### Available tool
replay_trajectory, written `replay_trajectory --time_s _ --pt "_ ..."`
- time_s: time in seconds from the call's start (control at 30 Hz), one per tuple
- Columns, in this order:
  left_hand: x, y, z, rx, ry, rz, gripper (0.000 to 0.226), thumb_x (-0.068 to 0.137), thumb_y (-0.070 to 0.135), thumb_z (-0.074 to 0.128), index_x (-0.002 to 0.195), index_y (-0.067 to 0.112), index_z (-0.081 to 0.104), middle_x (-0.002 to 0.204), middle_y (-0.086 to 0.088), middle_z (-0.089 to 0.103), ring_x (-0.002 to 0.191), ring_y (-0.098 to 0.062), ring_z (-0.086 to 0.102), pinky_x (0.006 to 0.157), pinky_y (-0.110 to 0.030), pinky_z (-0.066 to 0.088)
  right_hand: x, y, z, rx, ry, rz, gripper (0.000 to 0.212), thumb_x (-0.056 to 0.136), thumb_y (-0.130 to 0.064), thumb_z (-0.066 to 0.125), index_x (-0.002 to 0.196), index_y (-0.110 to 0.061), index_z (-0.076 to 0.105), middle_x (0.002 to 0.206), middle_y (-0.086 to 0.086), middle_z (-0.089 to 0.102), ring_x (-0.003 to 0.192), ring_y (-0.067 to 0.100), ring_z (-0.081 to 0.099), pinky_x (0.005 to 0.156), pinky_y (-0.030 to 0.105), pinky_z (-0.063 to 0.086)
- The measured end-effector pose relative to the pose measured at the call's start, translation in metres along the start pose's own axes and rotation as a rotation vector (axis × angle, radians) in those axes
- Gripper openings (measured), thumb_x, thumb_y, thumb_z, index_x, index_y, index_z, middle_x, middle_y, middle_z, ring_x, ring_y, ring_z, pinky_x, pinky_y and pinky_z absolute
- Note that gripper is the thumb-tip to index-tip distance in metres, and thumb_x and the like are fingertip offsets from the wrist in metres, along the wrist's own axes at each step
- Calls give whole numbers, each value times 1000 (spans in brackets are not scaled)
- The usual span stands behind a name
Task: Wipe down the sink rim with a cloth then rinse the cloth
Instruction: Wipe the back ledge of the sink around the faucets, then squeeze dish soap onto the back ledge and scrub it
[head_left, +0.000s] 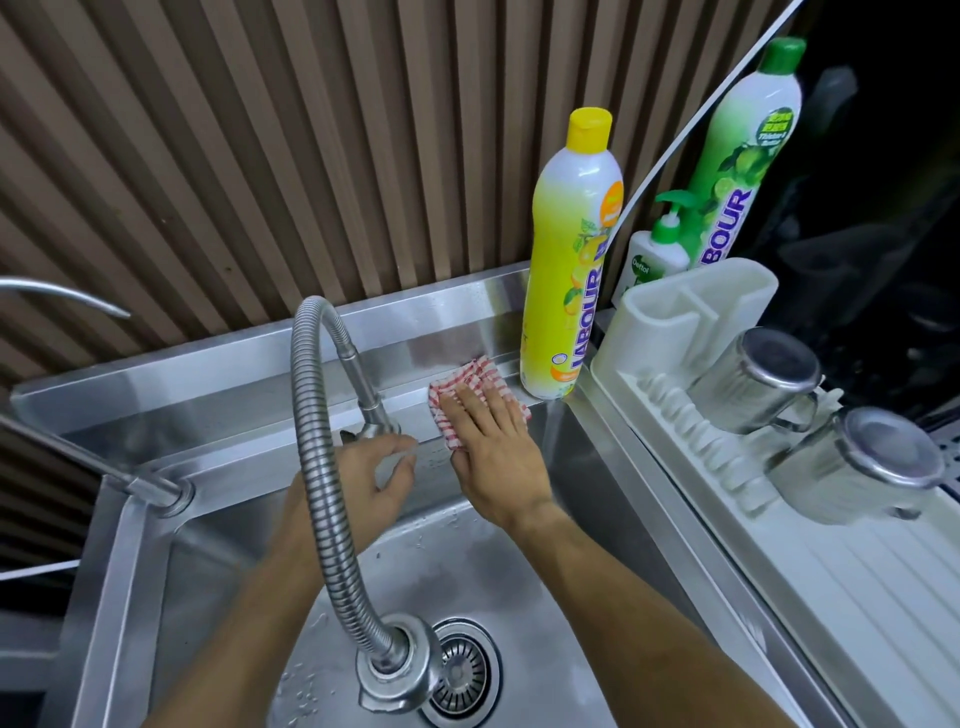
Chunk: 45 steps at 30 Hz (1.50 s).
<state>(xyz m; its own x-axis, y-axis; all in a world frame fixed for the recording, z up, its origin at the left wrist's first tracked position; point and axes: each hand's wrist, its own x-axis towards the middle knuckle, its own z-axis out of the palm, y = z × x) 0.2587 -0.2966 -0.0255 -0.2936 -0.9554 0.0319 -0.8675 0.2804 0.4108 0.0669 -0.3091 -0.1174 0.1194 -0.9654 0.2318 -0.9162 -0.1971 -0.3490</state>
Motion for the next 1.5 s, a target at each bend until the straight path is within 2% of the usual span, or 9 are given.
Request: replay_trajectory --time_s 0.2,0.43,0.63,0.73,0.83,0.97,1.1,1.23,1.5 --pt "-9 6 24 -85 34 43 41 100 22 57 141 23 57 136 -2 66 117 -19 65 100 -26 46 -8 8 -3 20 10 -23 61 99 -27 46 159 -24 35 162 3 39 154 35 26 127 44 5" --pt "14 33 35 -260 136 40 53 96 2 50 146 20 47 148 -1 53 135 -20 48 113 -27 31 25 -15 -7 53 -208 -29 69 101 -39 46 162 -20 20 172 0 15 160 27 0 129 41 -6" --pt "46 41 39 -440 70 -113 39 109 36 34 146 31 42 138 12 55 129 -15 52 108 -29 36 25 -4 -8 170 -291 -39 101 78 -18 60 164 -16 7 172 1 7 160 20 -4 130 41 0" --pt "65 28 55 -330 -163 -92 68 99 68 4 160 40 19 166 9 28 154 -16 20 126 -38 12 17 4 -26 346 -237 57 94 80 -8 57 162 -25 15 171 -3 15 159 14 3 124 41 30" --pt "65 25 74 11 -208 -3 67 101 58 -6 162 29 -9 168 11 -17 152 -7 -21 125 -31 -13 0 11 -45 331 -27 103 64 83 -4 53 143 -27 49 149 -2 51 140 18 43 101 45 54" --pt "58 19 86 184 -75 45 61 107 52 6 162 30 -10 169 5 -18 154 -13 -21 125 -34 -11 -19 11 -82 498 444 332 33 83 -7 54 109 -22 67 103 -4 72 91 19 65 81 40 55" --pt "60 16 88 268 -60 88 63 108 50 11 163 26 -6 170 1 -15 155 -17 -17 127 -37 -8 1 7 -112 571 810 357 46 86 -17 74 125 -10 51 119 0 52 113 20 51 98 33 44" --pt "63 16 83 262 -108 106 67 106 55 12 164 23 -2 170 -3 -14 155 -19 -17 126 -38 -9 41 15 -111 566 763 391 98 79 -44 84 153 -10 30 148 5 42 139 21 40 117 42 36" --pt "68 29 90 319 -60 77 67 106 56 16 159 16 24 170 -9 12 157 -31 3 126 -54 0 57 44 -114 617 584 362 83 75 -30 86 142 -14 39 130 4 54 119 20 55 101 30 47"
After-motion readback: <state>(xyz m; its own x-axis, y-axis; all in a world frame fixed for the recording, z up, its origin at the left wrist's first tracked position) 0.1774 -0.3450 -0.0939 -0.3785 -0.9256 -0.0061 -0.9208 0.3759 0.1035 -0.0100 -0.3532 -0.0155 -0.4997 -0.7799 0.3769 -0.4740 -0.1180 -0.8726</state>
